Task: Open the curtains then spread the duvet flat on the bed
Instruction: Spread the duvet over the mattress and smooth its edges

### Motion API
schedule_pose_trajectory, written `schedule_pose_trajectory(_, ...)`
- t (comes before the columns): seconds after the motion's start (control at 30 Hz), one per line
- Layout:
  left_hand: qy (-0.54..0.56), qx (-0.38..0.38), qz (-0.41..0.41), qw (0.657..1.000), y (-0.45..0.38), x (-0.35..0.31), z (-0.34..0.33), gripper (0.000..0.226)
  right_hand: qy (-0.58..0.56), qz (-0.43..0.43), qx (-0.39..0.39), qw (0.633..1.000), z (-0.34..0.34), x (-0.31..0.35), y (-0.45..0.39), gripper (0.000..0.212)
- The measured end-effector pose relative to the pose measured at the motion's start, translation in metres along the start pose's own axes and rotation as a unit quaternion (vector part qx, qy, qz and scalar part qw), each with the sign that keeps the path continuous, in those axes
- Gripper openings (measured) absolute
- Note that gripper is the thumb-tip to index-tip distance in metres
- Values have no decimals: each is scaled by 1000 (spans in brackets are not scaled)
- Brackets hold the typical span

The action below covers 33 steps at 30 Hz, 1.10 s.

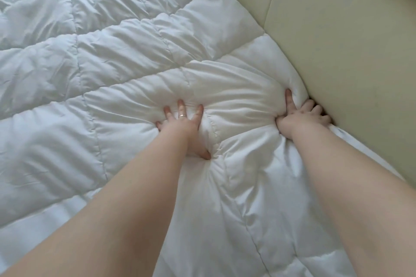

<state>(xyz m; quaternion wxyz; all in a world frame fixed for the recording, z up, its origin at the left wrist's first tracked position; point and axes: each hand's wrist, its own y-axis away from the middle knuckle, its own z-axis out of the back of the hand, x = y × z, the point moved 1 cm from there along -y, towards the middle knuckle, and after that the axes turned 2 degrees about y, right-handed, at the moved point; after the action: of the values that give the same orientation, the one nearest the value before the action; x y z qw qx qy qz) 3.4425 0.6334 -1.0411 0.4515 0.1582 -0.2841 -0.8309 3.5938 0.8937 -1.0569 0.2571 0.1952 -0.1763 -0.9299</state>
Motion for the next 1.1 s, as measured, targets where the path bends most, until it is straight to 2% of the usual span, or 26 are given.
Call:
schedule_pose_trajectory(0.1, -39, -28, 26, 999, 7, -9, -1, 148, -14, 20, 20, 1000, 3, -1, -5, 78)
schedule_pose_trajectory(0.2, -74, -64, 32, 995, 17, -19, 4, 123, -85, 90, -21, 992, 4, -13, 5, 70)
schedule_pose_trajectory(0.3, -132, -96, -42, 986, 39, -44, -5, 93, -91, 152, -45, 983, -14, -50, 35, 73)
schedule_pose_trajectory(0.4, -156, -117, -109, 975, 64, -82, -29, 70, -65, 174, -59, 981, -26, -74, 64, 72)
schedule_pose_trajectory(0.6, -57, -70, -104, 991, 116, -169, -84, 72, -83, 186, -91, 975, -59, -129, 111, 66)
schedule_pose_trajectory(0.77, -12, -53, -113, 992, 179, -207, -137, 75, -51, 225, -99, 968, -94, -191, 161, 68)
schedule_pose_trajectory(0.9, 0, -22, -67, 998, 247, -234, -168, 78, -71, 231, -56, 969, -117, -255, 215, 72)
schedule_pose_trajectory(0.97, 8, 21, -36, 999, 286, -258, -186, 86, -80, 229, -21, 970, -134, -294, 246, 75)
schedule_pose_trajectory(1.1, 22, 81, -53, 995, 357, -309, -214, 83, -75, 230, 4, 970, -167, -370, 295, 85)
